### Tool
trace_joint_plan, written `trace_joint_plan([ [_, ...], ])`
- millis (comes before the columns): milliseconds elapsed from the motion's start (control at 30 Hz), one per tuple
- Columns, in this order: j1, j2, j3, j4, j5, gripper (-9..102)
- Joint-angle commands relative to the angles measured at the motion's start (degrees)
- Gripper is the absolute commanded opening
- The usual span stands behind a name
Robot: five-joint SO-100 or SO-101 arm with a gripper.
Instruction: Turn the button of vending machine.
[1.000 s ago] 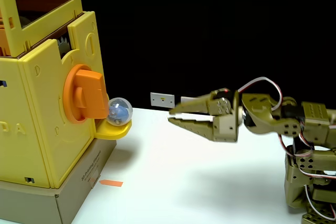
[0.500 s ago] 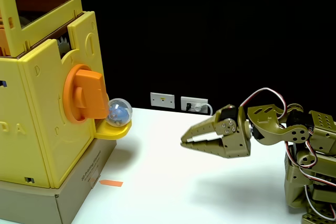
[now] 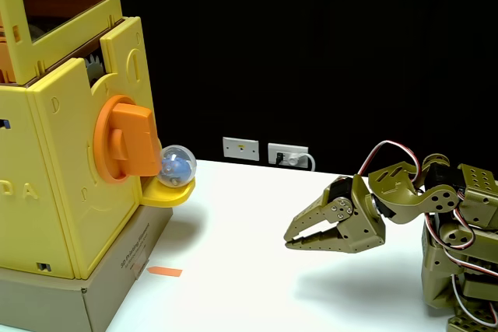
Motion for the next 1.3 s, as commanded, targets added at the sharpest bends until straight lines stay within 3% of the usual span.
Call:
trace_joint_plan([
  [0,-0.35,8.35,7.47,2.99,-0.09,1],
  [300,0.7,8.44,2.37,20.48,-0.44,1],
  [1267,-0.26,8.17,2.9,17.58,-0.7,-1],
])
